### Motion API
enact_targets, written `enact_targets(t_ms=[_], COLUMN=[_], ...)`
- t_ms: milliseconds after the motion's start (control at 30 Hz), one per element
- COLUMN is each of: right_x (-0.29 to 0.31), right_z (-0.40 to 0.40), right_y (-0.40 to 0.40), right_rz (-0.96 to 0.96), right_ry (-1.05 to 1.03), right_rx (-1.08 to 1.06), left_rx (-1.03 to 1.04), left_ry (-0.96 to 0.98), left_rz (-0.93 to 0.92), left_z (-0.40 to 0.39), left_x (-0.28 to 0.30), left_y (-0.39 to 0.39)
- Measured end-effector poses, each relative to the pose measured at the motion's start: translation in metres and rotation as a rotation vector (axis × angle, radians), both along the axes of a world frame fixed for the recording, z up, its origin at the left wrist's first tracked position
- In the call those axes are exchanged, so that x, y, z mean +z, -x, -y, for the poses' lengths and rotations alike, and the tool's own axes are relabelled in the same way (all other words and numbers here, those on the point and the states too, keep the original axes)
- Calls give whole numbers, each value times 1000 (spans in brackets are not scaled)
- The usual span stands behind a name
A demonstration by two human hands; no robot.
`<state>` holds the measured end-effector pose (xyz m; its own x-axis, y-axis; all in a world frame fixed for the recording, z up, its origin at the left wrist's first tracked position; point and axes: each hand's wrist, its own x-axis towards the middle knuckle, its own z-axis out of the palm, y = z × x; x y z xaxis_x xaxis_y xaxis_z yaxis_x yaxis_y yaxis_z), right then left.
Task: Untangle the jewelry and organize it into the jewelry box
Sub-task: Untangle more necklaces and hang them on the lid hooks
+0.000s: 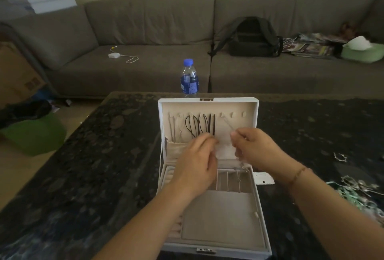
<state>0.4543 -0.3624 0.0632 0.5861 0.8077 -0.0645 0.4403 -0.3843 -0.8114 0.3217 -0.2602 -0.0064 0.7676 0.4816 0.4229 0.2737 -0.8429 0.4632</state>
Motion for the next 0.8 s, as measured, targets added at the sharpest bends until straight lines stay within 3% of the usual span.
enact_targets(t_ms=[200,367,633,800], right_x=[38,54,42,21], right_z=[-4,-22,-33,-31], right_y=[-5,-7,-5,-9], right_rz=[26,-97,-30,70], right_ry=[31,-85,-130,-30], right_rx=[112,97,36,42], left_rx=[72,46,59,63], left_ry=[61,96,108,94], left_rz=[-123,-149,-148,-141], left_z=[11,28,36,35], left_x=[0,-8,-11,-11], left_y=[-7,-3,2,0])
